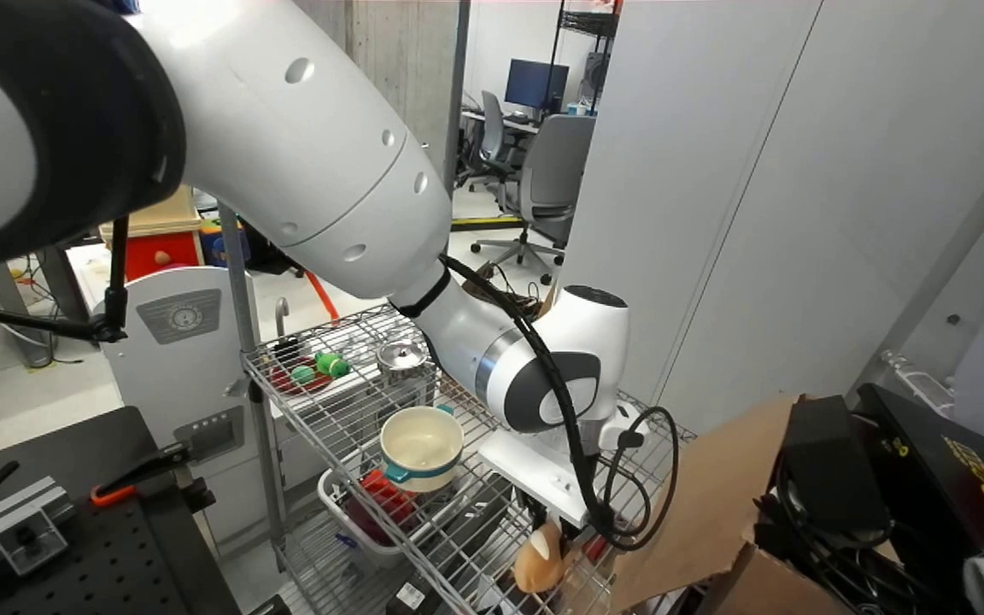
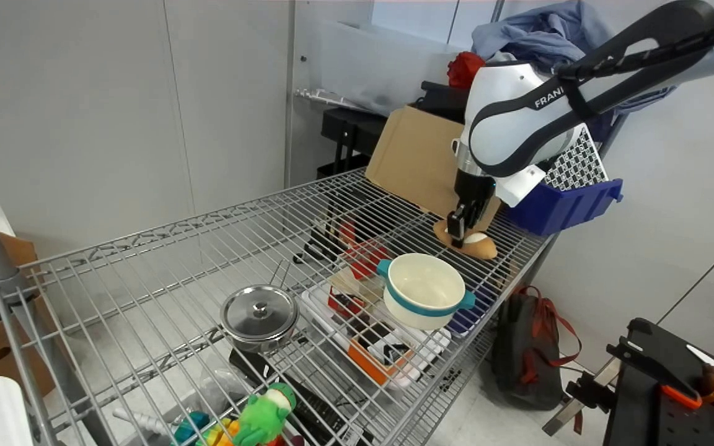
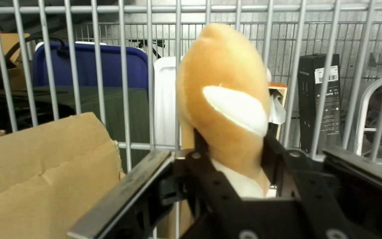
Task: Move the brown object to the right
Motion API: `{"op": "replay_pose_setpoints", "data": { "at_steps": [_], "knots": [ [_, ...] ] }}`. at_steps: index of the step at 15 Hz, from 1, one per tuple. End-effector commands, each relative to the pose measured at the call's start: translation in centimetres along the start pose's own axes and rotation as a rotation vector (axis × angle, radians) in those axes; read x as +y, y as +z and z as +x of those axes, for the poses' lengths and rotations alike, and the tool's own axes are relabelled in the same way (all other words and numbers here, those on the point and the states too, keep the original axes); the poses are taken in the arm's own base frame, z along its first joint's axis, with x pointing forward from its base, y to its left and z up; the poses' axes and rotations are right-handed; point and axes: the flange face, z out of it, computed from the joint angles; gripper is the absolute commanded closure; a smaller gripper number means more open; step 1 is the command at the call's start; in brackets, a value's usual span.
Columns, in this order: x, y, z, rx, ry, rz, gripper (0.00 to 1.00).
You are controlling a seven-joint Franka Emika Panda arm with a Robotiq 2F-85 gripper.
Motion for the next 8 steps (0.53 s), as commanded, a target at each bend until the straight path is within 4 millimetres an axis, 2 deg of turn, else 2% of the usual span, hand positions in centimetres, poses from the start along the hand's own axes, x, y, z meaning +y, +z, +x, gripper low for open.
{"op": "replay_pose_setpoints", "data": {
  "at_steps": [1, 3, 5, 8],
  "knots": [
    [-3.8, -3.0, 0.6, 0.014, -0.057, 0.022, 0.28],
    [-6.6, -7.0, 0.6, 0.036, -0.089, 0.017, 0.13],
    [-9.1, -10.2, 0.1, 0.052, -0.117, 0.001, 0.00],
    [-13.1, -14.6, -2.0, 0.058, -0.146, -0.007, 0.00]
  ]
}}
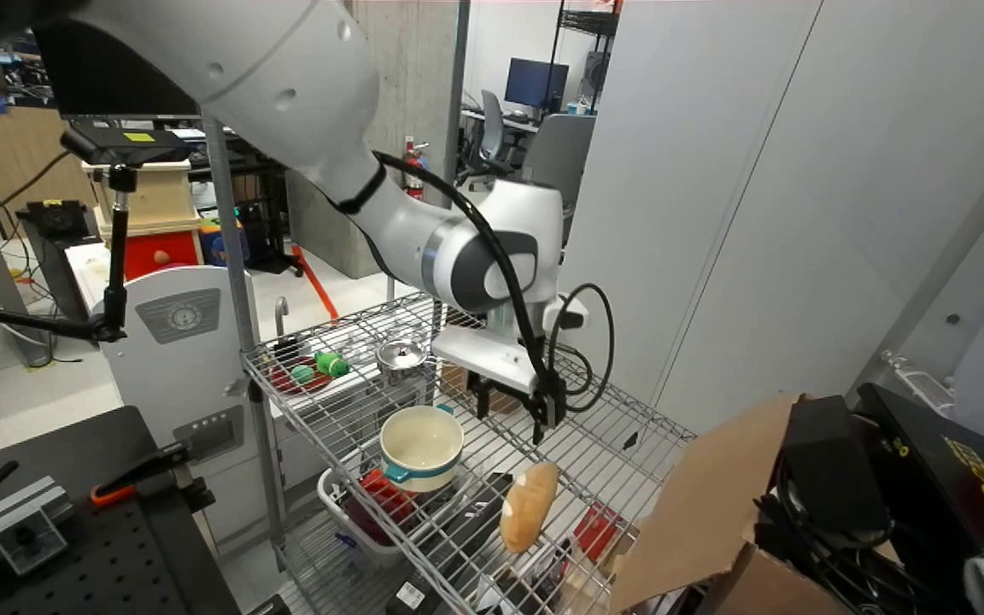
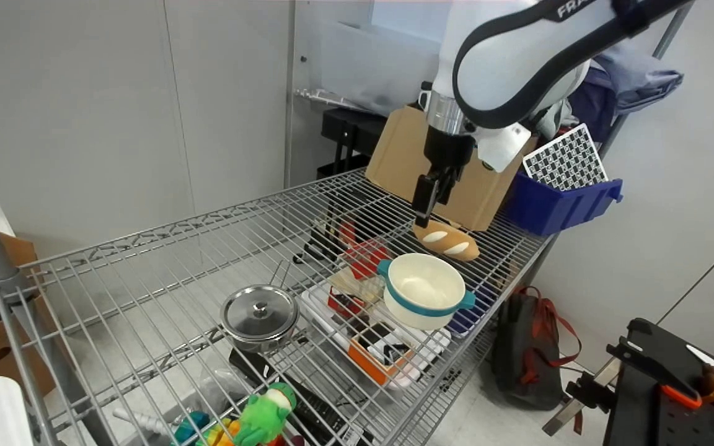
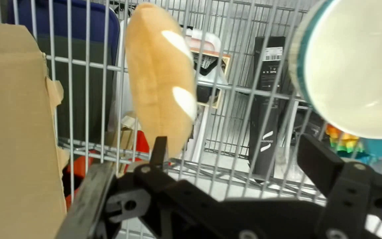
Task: Move the brown object to the right
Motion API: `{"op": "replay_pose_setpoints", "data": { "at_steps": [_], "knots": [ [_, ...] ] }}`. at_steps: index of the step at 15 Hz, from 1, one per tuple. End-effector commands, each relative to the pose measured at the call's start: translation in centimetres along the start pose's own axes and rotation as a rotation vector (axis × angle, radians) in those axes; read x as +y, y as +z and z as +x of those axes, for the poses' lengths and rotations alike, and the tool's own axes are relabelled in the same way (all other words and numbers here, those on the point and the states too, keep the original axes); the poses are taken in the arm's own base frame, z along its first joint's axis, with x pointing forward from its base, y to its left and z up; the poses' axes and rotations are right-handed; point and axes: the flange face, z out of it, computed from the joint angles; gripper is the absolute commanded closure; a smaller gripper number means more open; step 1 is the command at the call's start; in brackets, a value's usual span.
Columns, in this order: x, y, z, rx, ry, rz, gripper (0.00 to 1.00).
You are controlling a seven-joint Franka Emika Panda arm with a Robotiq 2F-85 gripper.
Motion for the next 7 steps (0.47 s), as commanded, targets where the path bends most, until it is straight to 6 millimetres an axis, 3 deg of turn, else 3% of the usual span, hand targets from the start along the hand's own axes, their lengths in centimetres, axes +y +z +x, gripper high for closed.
{"op": "replay_pose_setpoints", "data": {
  "at_steps": [1, 2, 4, 7],
  "knots": [
    [-4.6, -5.5, -3.8, -0.030, -0.021, 0.010, 0.00],
    [-2.7, -3.0, -0.8, 0.002, -0.017, 0.002, 0.00],
    [-3.7, -4.3, -1.1, 0.007, -0.026, 0.002, 0.00],
    [-3.1, -3.0, -1.3, -0.006, -0.016, 0.004, 0.00]
  ]
}}
